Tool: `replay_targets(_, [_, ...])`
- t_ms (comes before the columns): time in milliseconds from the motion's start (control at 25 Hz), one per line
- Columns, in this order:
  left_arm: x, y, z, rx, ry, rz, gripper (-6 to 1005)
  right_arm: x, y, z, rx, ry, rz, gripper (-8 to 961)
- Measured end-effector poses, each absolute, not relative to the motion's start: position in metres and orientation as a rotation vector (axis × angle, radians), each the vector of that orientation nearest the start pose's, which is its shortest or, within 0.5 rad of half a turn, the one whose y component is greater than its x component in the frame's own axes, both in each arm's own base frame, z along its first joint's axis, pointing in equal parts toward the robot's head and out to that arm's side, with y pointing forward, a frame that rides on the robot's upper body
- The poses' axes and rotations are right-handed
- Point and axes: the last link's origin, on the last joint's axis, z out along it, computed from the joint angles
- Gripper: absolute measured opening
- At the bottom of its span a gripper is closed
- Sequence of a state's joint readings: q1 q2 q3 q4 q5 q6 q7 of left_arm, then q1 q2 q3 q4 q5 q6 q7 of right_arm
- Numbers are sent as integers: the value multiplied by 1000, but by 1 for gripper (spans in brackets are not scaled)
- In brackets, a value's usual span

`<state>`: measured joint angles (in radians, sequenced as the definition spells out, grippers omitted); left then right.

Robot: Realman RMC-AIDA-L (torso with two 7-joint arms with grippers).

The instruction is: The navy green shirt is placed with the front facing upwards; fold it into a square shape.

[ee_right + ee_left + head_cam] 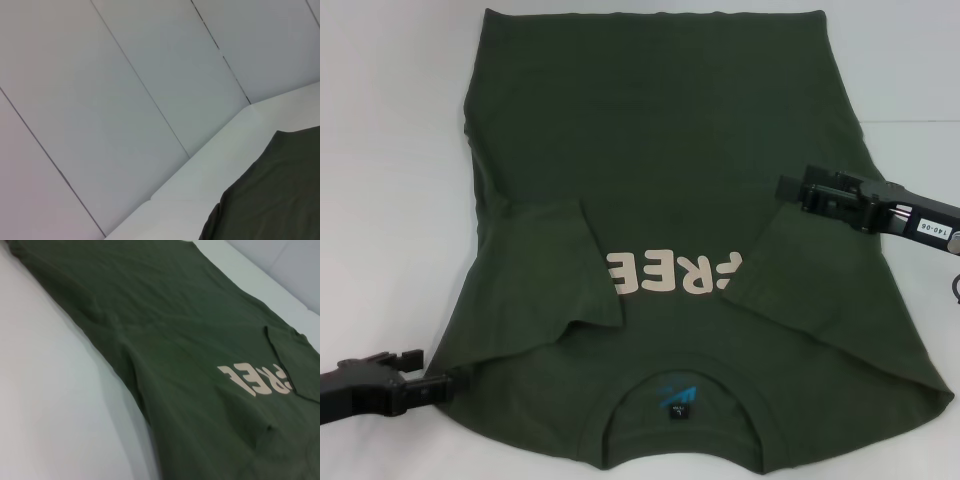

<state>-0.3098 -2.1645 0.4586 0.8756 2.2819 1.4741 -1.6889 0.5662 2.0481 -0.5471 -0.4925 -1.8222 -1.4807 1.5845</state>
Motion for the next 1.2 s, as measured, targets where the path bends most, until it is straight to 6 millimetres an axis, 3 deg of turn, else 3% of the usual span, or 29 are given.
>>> replay_targets(1200, [-336,271,4,-2485,-1239,-428,900,266,350,18,-2381,1055,1069,944])
